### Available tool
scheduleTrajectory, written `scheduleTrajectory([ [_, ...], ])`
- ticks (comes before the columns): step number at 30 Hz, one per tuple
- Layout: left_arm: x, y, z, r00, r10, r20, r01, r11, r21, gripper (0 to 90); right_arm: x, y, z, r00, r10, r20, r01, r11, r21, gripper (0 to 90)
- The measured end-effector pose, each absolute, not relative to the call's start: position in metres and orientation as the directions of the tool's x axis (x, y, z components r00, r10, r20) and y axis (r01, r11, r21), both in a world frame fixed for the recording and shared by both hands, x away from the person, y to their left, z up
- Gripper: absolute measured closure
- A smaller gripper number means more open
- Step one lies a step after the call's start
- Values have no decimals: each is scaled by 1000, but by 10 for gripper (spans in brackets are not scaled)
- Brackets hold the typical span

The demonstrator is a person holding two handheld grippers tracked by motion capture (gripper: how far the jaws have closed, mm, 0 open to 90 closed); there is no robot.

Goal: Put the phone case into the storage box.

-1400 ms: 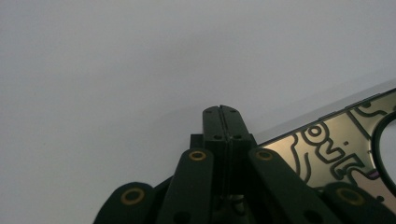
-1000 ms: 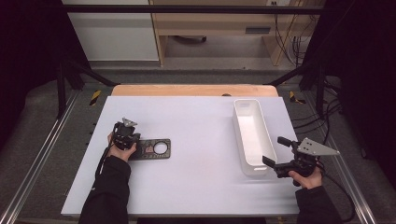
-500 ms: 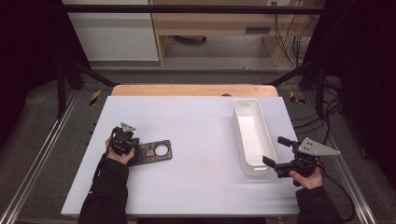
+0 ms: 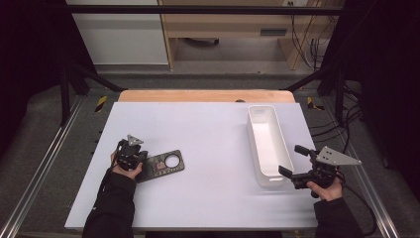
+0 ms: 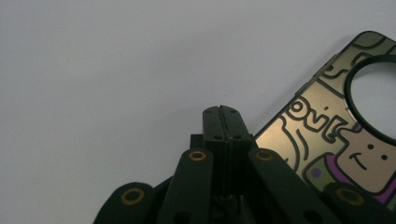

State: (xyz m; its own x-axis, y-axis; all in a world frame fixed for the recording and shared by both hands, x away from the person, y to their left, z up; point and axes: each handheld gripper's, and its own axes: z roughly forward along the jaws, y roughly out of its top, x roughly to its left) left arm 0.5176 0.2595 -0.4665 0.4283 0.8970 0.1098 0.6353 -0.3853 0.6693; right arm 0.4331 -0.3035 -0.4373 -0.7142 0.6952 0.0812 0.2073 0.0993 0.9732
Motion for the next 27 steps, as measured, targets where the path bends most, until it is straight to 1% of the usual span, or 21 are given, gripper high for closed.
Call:
scheduleTrajectory([
  [16,499,257,-467,455,882,119,624,-411,664,894,433,-304,-437,-714,695,83,207,96,974,4],
  [27,494,259,-467,453,883,121,623,-411,666,894,432,-305,-436,-713,696,83,202,91,975,4],
])
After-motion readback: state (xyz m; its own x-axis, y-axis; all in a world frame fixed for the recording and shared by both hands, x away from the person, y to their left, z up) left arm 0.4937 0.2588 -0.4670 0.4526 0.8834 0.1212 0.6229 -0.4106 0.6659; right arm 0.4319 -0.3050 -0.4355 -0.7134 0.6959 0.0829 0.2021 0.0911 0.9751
